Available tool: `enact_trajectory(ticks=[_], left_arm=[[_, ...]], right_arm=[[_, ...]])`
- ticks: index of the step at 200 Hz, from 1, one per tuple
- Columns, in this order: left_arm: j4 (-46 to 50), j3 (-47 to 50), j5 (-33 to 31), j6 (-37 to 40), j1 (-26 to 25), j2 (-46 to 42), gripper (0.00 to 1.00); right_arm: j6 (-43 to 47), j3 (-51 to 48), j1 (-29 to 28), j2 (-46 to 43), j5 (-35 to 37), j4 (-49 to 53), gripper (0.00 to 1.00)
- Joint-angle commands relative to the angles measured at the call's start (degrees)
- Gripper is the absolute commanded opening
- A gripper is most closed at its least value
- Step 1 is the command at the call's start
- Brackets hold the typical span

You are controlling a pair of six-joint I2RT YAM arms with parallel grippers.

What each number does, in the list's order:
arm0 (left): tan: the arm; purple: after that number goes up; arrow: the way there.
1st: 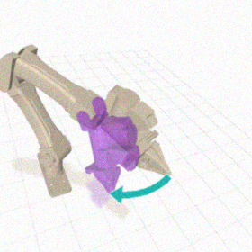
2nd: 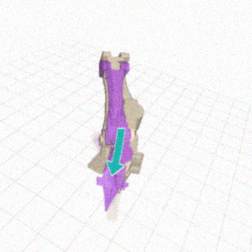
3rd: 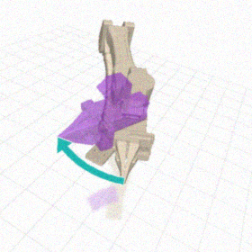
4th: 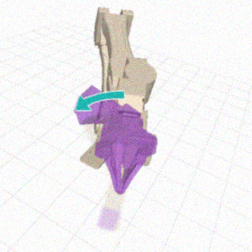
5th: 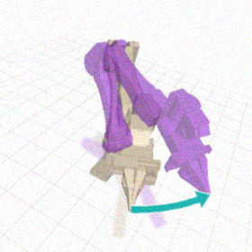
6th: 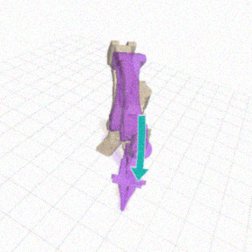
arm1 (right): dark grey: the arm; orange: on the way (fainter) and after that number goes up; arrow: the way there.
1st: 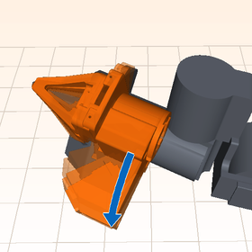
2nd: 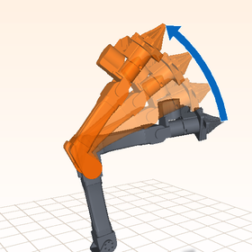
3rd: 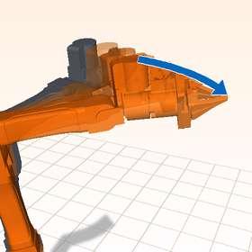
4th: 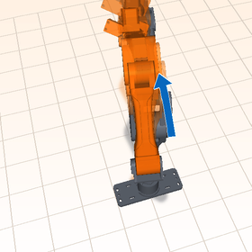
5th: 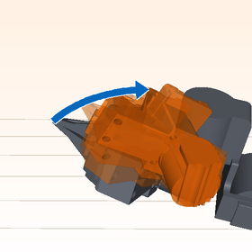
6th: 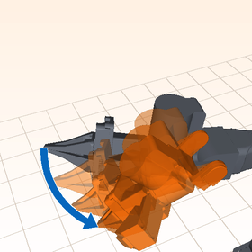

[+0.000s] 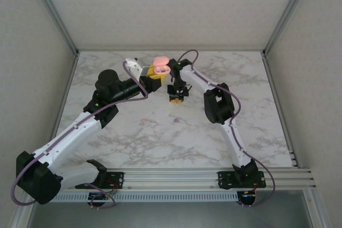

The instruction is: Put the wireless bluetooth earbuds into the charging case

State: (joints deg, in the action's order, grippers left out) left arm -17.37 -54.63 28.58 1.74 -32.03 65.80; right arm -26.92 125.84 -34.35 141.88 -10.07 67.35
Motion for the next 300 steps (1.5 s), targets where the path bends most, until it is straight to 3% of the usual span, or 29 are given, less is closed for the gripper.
enact_trajectory(ticks=[1,34,67,101,118,145,174,195,205,226,245,251,257,263,269,282,300], left_arm=[[0.2,-1.1,-0.3,0.7,0.4,0.1,0.26],[1.1,-1.2,-2.1,1.6,0.4,-0.4,0.25],[1.0,-1.1,-3.9,2.0,0.7,-0.8,0.24],[0.0,-0.9,-3.9,1.4,1.2,-0.1,0.24],[0.0,-1.2,-3.4,1.4,1.2,0.6,0.24],[0.0,-1.7,-2.2,1.3,1.2,1.7,0.24],[0.1,-2.4,-1.2,1.3,1.2,2.7,0.24],[0.0,-2.8,-0.6,0.9,1.1,3.3,0.24],[-0.1,-3.0,-0.3,0.8,1.1,3.6,0.24],[0.0,-3.3,-0.4,0.8,1.1,3.5,0.24],[0.3,-3.4,-0.9,0.9,1.1,3.5,0.24],[0.4,-3.5,-1.0,0.9,1.1,3.5,0.24],[0.5,-3.6,-1.0,1.0,1.1,3.5,0.24],[0.6,-3.6,-1.2,1.0,1.0,3.6,0.24],[0.4,-3.5,-1.5,1.0,1.1,3.5,0.24],[0.1,-3.3,-1.9,1.2,1.0,3.4,0.24],[0.9,-4.0,-1.4,1.3,1.0,3.5,0.24]], right_arm=[[1.9,-5.3,1.3,-9.0,-6.6,-5.4,0.19],[3.1,-17.2,4.9,-23.1,-20.3,-14.3,0.19],[4.2,-26.8,10.9,-34.3,-40.4,-20.9,0.18],[5.1,-32.0,16.3,-40.7,-60.6,-24.6,0.18],[6.0,-32.2,17.3,-42.1,-66.6,-24.3,0.18],[14.4,-28.0,17.4,-41.9,-75.3,-15.3,0.18],[35.5,-18.7,17.6,-38.3,-86.8,7.0,0.18],[58.7,-8.1,18.5,-32.2,-87.1,33.4,0.16],[58.1,-7.2,19.0,-30.6,-86.6,35.4,0.08],[58.4,-7.0,19.4,-30.4,-82.2,35.3,0.09],[53.2,-6.7,19.3,-30.9,-79.5,31.6,0.08],[47.8,-7.9,19.2,-32.1,-77.0,27.7,0.08],[36.6,-10.9,18.7,-34.6,-70.7,18.6,0.08],[22.4,-16.8,17.7,-38.9,-58.9,4.6,0.08],[17.5,-21.6,17.5,-43.0,-50.6,-4.0,0.09],[10.7,-29.1,19.5,-47.5,-58.4,-16.9,0.09],[10.7,-27.4,19.8,-47.6,-53.9,-13.3,0.06]])
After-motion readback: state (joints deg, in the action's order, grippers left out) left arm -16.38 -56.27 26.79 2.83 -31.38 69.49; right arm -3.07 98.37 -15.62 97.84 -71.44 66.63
